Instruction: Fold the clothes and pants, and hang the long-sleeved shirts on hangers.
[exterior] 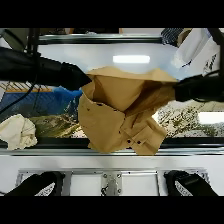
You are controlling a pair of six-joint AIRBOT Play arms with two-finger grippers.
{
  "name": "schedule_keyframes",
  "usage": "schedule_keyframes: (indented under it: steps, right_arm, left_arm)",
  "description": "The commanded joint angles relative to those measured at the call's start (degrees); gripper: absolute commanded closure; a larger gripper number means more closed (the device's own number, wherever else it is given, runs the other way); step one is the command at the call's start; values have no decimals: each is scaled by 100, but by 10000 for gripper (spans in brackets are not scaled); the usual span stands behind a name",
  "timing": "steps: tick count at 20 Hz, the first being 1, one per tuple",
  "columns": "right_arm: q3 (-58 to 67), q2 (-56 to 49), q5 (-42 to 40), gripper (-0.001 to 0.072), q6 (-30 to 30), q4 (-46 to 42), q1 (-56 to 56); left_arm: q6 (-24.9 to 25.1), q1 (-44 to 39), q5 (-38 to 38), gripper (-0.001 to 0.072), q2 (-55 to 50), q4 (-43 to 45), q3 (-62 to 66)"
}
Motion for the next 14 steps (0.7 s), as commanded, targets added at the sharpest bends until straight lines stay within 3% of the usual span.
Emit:
schedule_keyframes:
  steps: [1, 4, 9, 14]
  right_arm:
    - [138, 315, 1840, 692, 994, 111, 11]
    - [-13, 267, 1788, 692, 1008, 216, 39]
    - [-649, -177, 339, 692, 1071, 387, 42]
    - [-925, -435, 332, 692, 1080, 446, 160]
  left_arm:
    - [-367, -623, -28, 695, 691, 769, -282]
    - [-835, -1071, 79, 694, 894, 2065, -1097]
    - [-831, -1075, 763, 695, -24, 2243, -1882]
    - [-852, -656, 798, 694, -824, 2155, -1884]
